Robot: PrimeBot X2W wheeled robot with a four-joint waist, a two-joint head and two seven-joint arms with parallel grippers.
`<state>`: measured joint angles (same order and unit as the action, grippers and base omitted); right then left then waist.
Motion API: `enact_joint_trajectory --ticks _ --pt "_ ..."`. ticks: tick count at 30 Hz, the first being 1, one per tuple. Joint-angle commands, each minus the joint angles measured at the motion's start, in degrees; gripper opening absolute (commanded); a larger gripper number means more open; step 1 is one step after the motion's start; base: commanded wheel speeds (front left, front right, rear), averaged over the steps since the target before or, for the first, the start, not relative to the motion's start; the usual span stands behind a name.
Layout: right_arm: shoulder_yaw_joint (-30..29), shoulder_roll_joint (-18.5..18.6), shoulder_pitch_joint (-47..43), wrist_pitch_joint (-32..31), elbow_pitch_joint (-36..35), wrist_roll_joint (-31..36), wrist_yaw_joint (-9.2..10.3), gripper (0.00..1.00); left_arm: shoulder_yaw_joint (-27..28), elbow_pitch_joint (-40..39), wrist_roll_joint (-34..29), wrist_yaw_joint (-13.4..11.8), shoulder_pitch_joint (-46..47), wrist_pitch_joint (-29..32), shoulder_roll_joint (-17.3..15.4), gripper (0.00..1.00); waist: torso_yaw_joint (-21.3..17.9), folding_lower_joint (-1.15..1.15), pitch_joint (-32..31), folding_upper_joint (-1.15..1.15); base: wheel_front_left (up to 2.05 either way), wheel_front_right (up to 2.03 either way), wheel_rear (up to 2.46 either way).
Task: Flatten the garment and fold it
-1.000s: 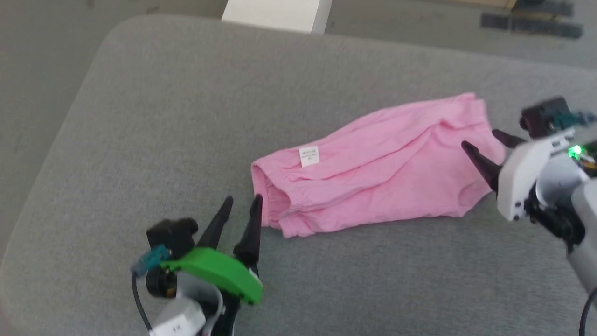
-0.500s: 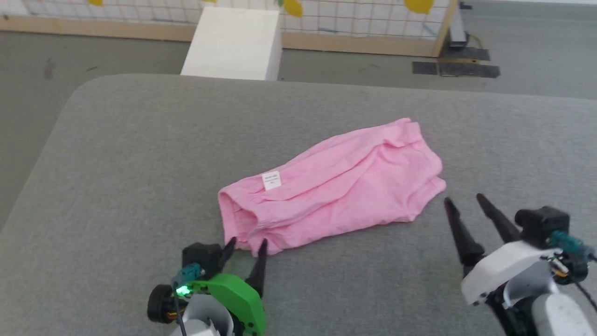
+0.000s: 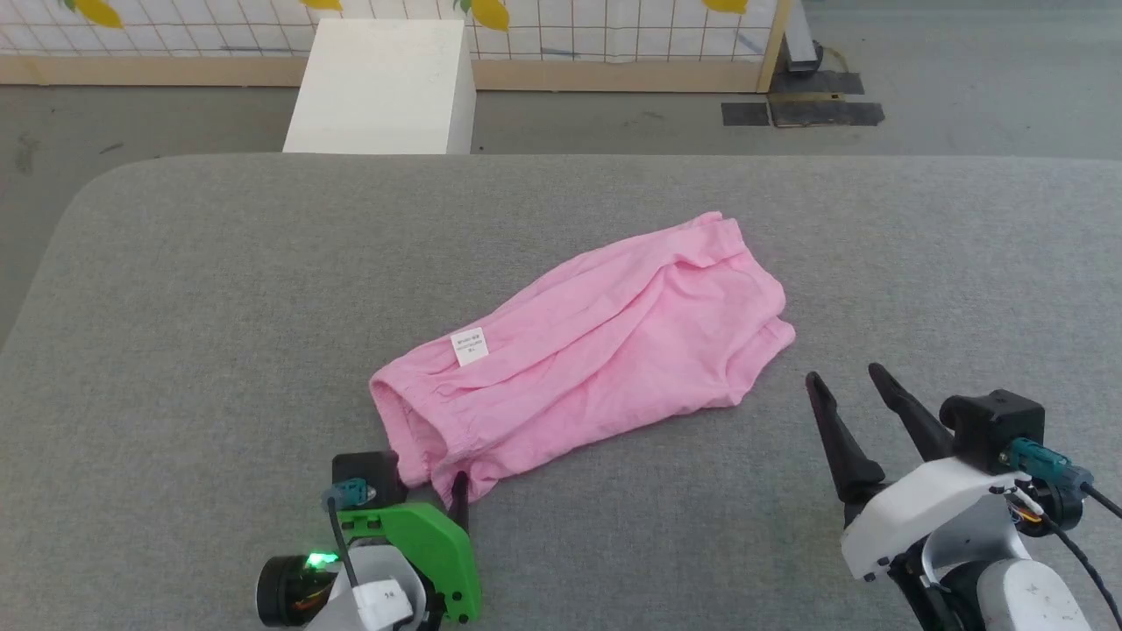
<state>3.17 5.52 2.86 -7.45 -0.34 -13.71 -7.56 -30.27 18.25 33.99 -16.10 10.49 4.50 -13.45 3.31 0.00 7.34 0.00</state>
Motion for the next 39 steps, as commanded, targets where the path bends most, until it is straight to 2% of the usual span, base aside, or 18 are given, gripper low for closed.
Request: enact_joint_trajectory --ticks 1,8,15,19,27,28,29,31,39 --pt "0.11 -0.23 0.05 -0.34 -0.33 0.54 0.08 1.0 -0.2 0.34 0.18 0.36 0.72 0.25 -0.02 0.0 0.39 0.0 0.18 0.0 0.0 0.0 0.0" --pt "-1.72 -0.79 5.09 -2.84 3.94 2.95 0.08 1.0 -0.17 -0.8 0.9 2.11 1.43 -1.55 0.3 0.0 2.0 0.0 0.98 0.0 0.0 0.0 0.0" --pt "-8.03 -2.37 16.76 -7.14 17.13 7.28 0.08 1.0 -0.89 -1.56 0.8 3.22 2.61 -2.33 0.64 0.0 4.5 0.0 3.2 0.0 0.0 0.0 0.0" --pt "-11.17 -2.6 23.42 -11.9 25.5 9.24 0.08 1.0 -1.3 -1.72 0.68 3.73 3.66 -2.79 1.11 0.0 6.13 0.0 5.05 0.0 0.0 0.0 0.0" --pt "-10.94 -2.63 30.95 -22.47 37.01 12.59 0.08 1.0 -1.92 -0.84 0.79 4.73 4.86 -4.05 2.01 0.0 7.98 0.0 6.95 0.0 0.0 0.0 0.0" --pt "-10.76 -2.63 31.03 -24.06 37.75 13.4 0.08 0.93 -1.93 -0.71 0.85 4.81 4.86 -4.16 2.04 0.0 8.01 0.0 6.87 0.0 0.0 0.0 0.0" --pt "-10.72 -2.63 30.92 -26.2 38.51 14.31 0.08 0.41 -1.96 -0.51 0.96 4.91 4.8 -4.25 2.05 0.0 8.02 0.0 6.63 0.0 0.0 0.0 0.0" --pt "-10.47 -2.63 30.47 -28.27 38.59 14.37 0.08 0.0 -1.92 -0.2 1.18 5.02 4.55 -4.38 1.97 0.0 7.92 0.0 5.9 0.0 0.0 0.0 0.0" --pt "-9.41 -2.64 23.2 -24.99 30.23 10.63 0.08 0.0 -1.87 -1.57 2.51 6.32 2.08 -3.59 -0.27 0.0 5.95 0.0 1.01 0.0 0.0 0.0 0.0"
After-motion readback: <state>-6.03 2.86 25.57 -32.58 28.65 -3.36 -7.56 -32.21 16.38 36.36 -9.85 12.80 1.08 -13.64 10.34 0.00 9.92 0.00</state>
